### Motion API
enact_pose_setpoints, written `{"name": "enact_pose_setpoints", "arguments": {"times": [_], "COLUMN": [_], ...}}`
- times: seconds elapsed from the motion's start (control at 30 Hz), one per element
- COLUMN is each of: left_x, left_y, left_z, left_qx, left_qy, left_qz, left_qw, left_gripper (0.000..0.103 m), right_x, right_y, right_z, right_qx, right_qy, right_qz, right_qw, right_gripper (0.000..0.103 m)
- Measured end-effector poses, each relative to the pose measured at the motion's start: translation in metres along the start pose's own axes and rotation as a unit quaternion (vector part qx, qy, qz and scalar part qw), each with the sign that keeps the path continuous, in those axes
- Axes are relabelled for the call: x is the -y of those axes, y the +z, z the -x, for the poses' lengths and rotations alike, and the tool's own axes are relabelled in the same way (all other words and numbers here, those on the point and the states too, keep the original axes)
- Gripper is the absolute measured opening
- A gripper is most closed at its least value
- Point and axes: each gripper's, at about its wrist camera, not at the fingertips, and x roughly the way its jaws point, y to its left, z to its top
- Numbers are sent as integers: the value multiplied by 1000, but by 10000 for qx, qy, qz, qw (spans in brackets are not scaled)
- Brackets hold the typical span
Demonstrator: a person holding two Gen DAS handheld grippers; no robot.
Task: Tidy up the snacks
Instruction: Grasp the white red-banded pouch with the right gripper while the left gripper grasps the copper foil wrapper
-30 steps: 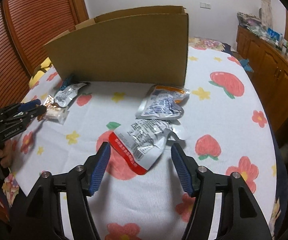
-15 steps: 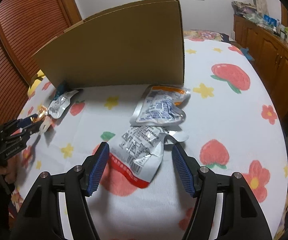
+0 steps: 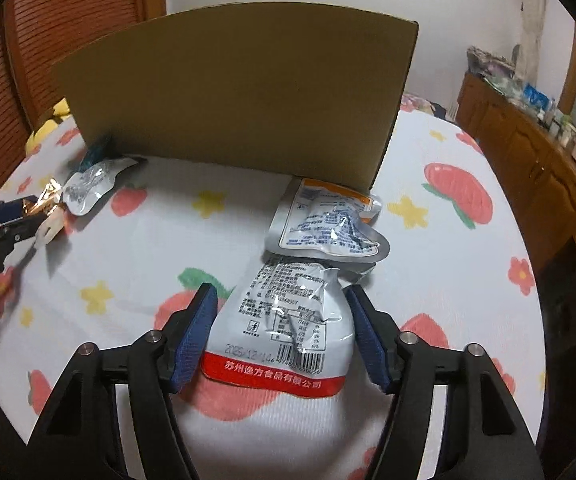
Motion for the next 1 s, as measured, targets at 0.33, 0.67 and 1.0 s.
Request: {"name": "enact_pose_setpoints", "arguments": {"times": [0.33,0.67,1.0], "left_x": [-2,5,3], "left_y": [-1,-1,3], "left_z": [5,10,-4], "left_qx": [120,215,-96], "left_qy": [-117,-165,-254], "left_qz": [63,-113,2], "left_qw": [9998,9996,9996], "left_gripper": [39,39,34], "right_x": [-5,-13,-13], "right_y": [-9,-16,-17], "right_z": [7,10,11], "right_qx": [4,117,158], "right_qy": [221,343,356], "right_qz": [197,337,329], "right_qw": [9996,9988,9987], "right_gripper": [66,66,67]}}
